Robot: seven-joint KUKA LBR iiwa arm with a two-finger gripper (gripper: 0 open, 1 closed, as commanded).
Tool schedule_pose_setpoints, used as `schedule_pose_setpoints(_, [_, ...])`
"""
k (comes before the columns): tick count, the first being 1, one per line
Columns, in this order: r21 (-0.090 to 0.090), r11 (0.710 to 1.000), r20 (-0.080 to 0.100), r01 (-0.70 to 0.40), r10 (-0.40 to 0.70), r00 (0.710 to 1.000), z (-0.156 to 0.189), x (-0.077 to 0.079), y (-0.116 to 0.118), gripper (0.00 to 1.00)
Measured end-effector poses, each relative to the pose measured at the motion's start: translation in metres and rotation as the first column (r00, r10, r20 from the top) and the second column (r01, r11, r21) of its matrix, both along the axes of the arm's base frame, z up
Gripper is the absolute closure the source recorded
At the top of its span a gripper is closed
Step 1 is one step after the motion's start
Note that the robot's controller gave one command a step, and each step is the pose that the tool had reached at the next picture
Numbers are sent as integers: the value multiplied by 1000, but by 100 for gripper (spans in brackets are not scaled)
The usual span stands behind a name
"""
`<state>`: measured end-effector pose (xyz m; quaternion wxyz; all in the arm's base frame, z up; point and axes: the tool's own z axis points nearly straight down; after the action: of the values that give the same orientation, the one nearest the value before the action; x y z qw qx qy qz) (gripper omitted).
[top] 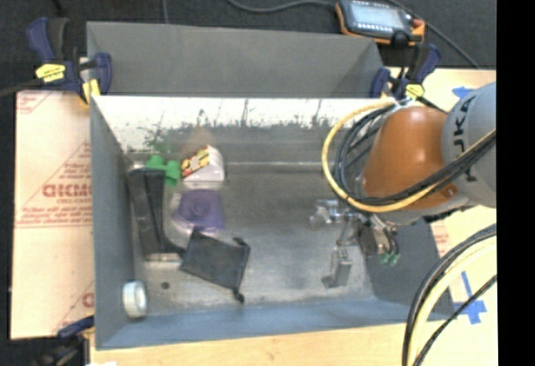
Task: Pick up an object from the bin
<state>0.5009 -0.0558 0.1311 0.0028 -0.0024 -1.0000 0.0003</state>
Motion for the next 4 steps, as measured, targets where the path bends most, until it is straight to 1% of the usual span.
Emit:
schedule_pose_setpoints(1, [-1,1000,8,-3,3,1000,4,2,0,0])
schedule_pose_setpoints(2, [1,999,6,46,-46,999,-3,-25,43,0])
schedule_pose_setpoints(3, [-1,948,9,-319,319,948,-8,-5,64,0])
schedule_pose_setpoints(4, [0,919,11,-395,395,919,-4,2,90,0])
